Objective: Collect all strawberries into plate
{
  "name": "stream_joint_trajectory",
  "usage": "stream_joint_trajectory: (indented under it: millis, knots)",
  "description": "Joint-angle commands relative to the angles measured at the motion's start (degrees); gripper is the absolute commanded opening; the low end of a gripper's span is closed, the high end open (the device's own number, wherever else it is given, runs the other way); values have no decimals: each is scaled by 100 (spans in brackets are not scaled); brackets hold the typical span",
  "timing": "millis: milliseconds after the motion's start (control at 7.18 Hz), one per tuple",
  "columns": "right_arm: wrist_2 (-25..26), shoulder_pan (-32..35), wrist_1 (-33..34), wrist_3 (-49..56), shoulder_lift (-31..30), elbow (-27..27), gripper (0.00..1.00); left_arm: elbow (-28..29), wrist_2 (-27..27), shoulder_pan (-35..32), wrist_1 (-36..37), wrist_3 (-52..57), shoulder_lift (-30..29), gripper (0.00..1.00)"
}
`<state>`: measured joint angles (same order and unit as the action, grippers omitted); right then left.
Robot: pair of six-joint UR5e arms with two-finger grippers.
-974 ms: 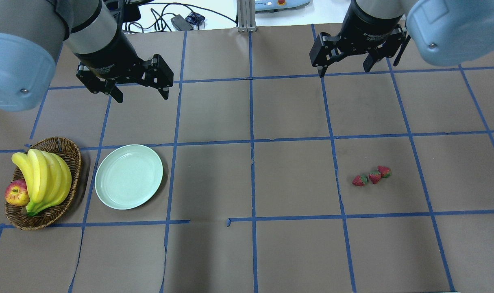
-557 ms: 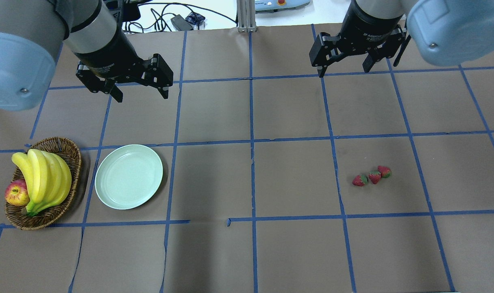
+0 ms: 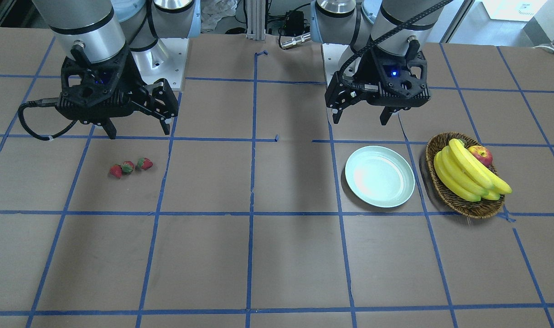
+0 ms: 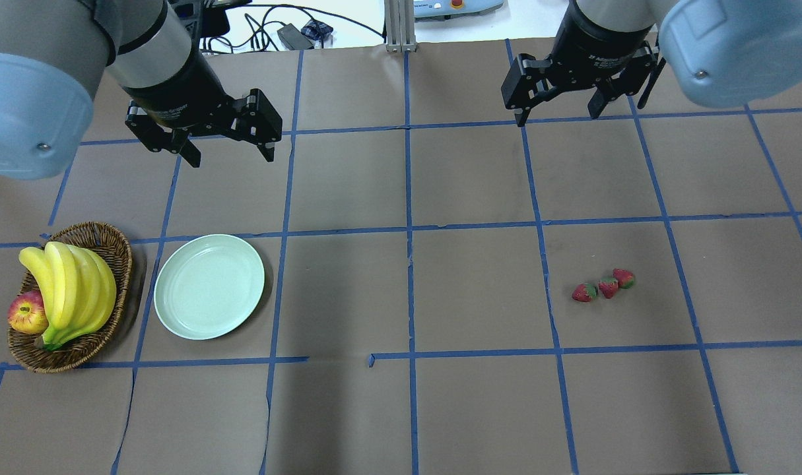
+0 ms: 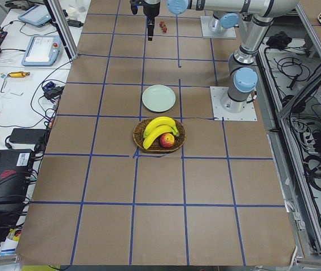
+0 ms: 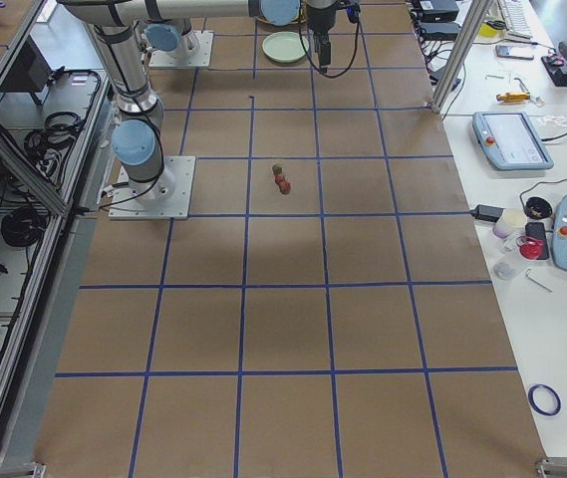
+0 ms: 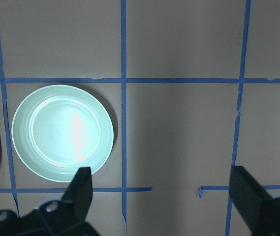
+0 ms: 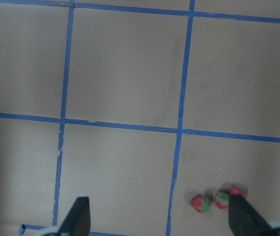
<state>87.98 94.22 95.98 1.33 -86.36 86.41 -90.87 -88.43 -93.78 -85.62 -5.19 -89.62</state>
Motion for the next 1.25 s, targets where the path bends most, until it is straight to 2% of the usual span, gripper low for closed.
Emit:
stream_joint_trajectory:
  millis: [0,278,696,974,1114]
  knots:
    - [43,-17,0,25,22,51,100,-9,10,0,-25,-9,-29,100]
    - [123,-157,96,69,75,419,100,-9,-25,0,-25,0,24,100]
    - [97,-1270,175,254,207,876,100,-27,-17,0,-77,0,24,100]
    - [132,-1625,752,211,216,1709,100,-193,-34,-9,-60,-9,67,100]
    - [123,-1887,991,-329,233,2104,100,-194,-34,-9,-60,-9,59,100]
